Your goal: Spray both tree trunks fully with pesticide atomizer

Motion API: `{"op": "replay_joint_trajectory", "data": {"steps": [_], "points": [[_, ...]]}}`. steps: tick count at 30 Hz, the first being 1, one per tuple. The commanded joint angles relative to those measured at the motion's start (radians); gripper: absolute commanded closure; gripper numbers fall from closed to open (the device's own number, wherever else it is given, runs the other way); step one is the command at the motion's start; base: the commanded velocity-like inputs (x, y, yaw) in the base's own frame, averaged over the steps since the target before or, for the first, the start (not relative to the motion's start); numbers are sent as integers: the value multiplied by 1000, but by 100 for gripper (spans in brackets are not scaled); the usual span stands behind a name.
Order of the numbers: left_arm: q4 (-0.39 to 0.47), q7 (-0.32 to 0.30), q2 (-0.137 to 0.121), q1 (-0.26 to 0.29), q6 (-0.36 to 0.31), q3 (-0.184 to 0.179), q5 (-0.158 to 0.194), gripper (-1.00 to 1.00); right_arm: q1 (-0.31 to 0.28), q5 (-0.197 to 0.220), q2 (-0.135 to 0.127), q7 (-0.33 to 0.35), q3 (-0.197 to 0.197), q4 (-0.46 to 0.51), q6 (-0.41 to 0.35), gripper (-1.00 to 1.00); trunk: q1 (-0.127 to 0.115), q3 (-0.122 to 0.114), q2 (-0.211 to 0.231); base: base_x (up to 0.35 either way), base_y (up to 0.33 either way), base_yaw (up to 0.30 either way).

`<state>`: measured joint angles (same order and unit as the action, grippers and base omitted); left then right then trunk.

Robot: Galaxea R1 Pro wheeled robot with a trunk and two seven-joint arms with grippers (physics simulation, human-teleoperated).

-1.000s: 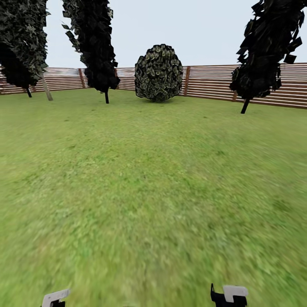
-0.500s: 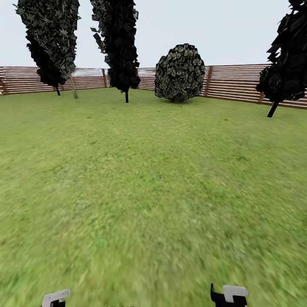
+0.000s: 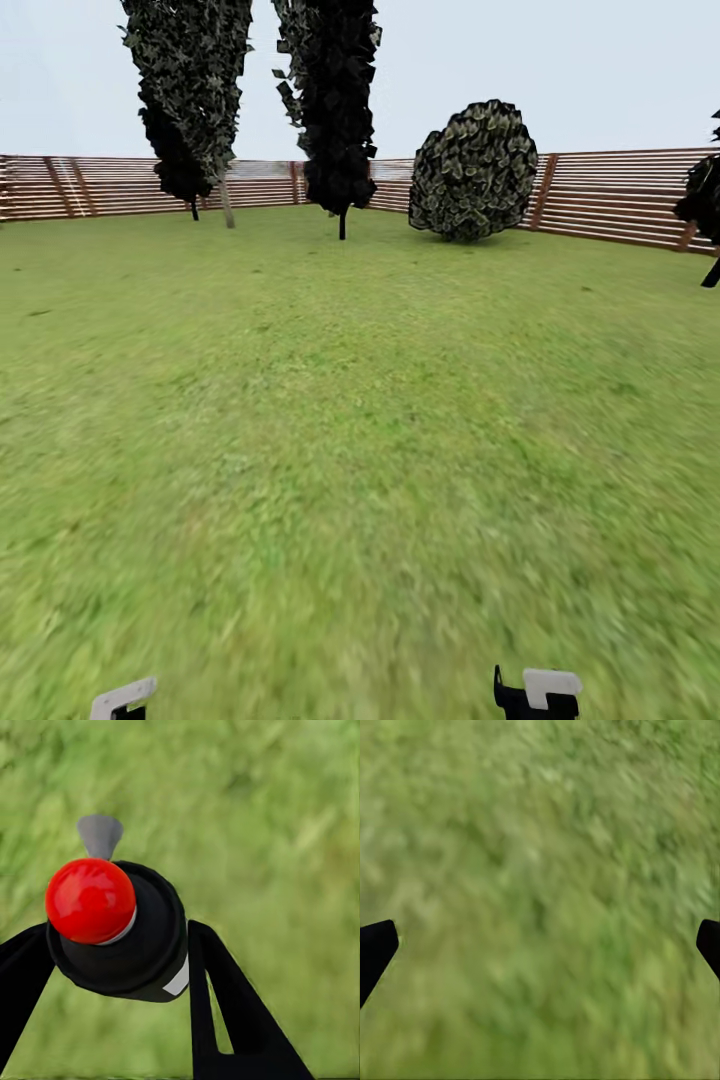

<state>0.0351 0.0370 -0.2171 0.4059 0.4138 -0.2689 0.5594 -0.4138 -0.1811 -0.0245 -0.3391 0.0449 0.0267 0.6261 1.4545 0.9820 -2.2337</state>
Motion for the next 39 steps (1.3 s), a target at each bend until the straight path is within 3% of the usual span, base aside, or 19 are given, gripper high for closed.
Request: {"op": "replay_joint_trajectory", "data": {"steps": [1, 39], "points": [[0, 3, 0, 1, 2, -8, 4, 100, 0, -11, 0, -6, 4, -1, 1, -100, 0, 1, 0, 0, 0, 283], [-1, 9, 9, 1, -1, -9, 9, 100, 0, -11, 0, -6, 4, -1, 1, -100, 0, 1, 0, 11, 6, 283]]}}
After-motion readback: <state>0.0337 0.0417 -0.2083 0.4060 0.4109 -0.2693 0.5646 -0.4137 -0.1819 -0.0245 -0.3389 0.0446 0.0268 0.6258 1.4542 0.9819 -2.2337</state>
